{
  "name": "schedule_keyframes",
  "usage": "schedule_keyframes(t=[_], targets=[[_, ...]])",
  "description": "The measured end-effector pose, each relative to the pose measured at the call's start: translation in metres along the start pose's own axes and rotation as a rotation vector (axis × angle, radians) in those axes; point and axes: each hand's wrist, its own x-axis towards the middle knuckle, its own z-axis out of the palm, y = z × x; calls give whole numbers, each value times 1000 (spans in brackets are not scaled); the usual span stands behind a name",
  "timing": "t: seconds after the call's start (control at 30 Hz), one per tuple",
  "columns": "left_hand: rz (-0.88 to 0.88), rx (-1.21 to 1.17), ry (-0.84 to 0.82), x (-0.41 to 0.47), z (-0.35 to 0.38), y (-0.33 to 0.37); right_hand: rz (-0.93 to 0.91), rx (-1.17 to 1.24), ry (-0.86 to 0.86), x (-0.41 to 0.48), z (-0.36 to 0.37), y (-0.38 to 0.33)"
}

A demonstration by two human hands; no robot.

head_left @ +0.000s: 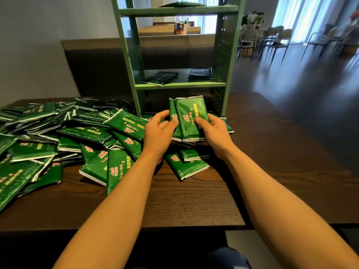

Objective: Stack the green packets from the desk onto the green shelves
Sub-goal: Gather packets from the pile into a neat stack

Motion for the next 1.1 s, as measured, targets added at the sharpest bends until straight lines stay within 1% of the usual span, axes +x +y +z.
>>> schedule_keyframes(t=[0.07,0.13,0.2,0.27,0.33,0.4,0.5,0.63,0.7,0.77,0.87,0.93,0.97,1.03,1.1], targets=[[-21,-4,17,2,2,1,4,16,31,1,0,0],[-53,-12,92,7,5,1,28,28,95,4,-1,-2],[-98,-34,158,10,7,3,70,90,164,7,-4,-2],[-126,-61,161,11,9,3,106,164,230,10,-8,-5],[-143,-90,127,13,11,3,119,210,250,11,-11,-7],[-140,-91,70,13,12,2,100,197,209,8,-7,-10],[-113,-102,7,11,13,6,14,69,115,2,4,-11],[8,-26,11,4,16,10,-41,1,12,-1,12,-14],[138,58,6,-2,18,12,-32,10,-11,0,14,-16],[279,178,23,-10,19,15,55,133,-19,0,13,-20],[368,316,85,-8,15,10,155,297,-15,1,4,-25],[357,430,142,-2,8,5,232,421,17,0,-4,-29],[329,510,141,0,5,3,272,484,36,0,-8,-29],[252,755,54,3,1,-3,334,552,80,1,-14,-26],[182,1028,-73,3,1,-9,358,536,119,0,-14,-24]])
